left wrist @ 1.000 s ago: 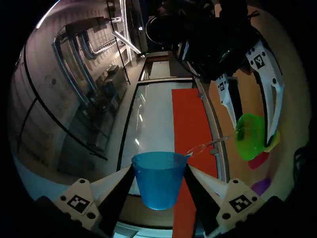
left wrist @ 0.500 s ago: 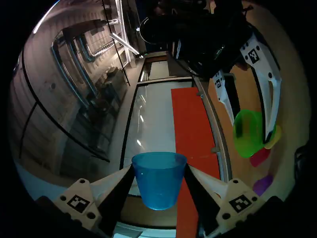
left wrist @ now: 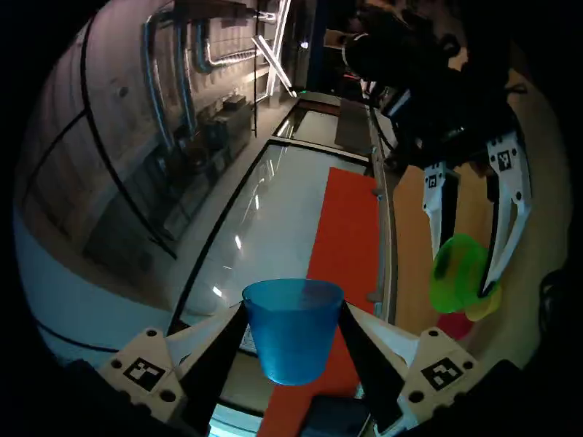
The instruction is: Pour water
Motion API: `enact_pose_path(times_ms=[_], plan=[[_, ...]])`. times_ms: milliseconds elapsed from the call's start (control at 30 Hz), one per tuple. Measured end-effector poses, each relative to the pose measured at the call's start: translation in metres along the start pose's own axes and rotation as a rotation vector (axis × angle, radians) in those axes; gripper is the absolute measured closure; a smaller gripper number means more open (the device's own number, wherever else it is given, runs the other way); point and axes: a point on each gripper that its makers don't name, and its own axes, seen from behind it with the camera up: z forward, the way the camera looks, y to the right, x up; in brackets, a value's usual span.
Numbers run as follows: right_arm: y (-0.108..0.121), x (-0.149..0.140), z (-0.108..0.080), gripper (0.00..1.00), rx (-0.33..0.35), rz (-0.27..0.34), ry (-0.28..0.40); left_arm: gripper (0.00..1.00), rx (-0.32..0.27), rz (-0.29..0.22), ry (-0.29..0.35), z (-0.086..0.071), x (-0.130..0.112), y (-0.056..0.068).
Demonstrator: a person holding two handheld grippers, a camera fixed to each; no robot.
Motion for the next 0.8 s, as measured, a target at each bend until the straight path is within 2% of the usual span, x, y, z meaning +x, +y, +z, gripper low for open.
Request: enact_pose_path(times_ms=[167, 800], plan=[[0.003, 0.001, -0.002, 0.09, -0.005, 0.000, 0.005, 0.14, -0.008, -0.147, -0.005, 0.000, -0.008, -0.004], [0.006, 0.007, -0.002, 0.09, -0.025, -0.003, 0.017, 0.14, -0.062, -0.633, -0.051, -0.006, -0.033, -0.009]])
